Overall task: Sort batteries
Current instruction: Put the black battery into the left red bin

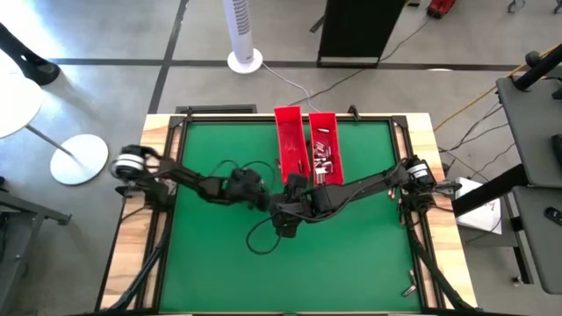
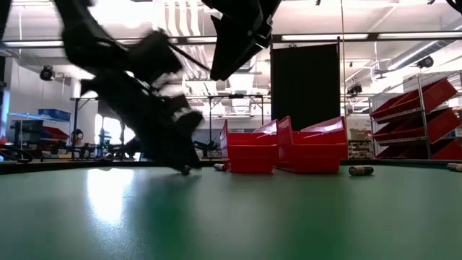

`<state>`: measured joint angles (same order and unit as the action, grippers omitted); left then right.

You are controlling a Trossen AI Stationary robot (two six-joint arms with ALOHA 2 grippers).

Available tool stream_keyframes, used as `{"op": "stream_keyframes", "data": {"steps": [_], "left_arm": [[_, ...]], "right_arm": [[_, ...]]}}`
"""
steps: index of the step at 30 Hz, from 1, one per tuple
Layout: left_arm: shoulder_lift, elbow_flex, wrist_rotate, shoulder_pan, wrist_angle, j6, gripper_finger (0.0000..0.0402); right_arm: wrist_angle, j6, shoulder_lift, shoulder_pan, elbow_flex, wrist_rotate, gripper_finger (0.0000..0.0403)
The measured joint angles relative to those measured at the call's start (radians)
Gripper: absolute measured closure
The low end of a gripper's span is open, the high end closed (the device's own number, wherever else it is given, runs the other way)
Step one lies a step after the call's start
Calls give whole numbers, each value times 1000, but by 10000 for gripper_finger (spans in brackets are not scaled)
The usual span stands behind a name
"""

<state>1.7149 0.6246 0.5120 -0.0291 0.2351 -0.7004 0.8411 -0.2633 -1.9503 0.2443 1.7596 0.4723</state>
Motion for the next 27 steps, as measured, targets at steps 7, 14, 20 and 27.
{"op": "stream_keyframes", "data": {"steps": [7, 14, 20, 27], "left_arm": [[138, 231, 9, 10, -395, -51, 169], [127, 250, -21, 13, -420, -21, 192], [144, 245, -26, 17, -392, -9, 294], [156, 242, -5, 17, -350, 35, 379]], "right_arm": [[63, -45, 0, 10, -3, 0, 223], [99, -78, 0, 21, -11, -1, 234], [96, -78, 0, 24, -11, -1, 241], [96, -78, 0, 24, -11, -1, 237]]}}
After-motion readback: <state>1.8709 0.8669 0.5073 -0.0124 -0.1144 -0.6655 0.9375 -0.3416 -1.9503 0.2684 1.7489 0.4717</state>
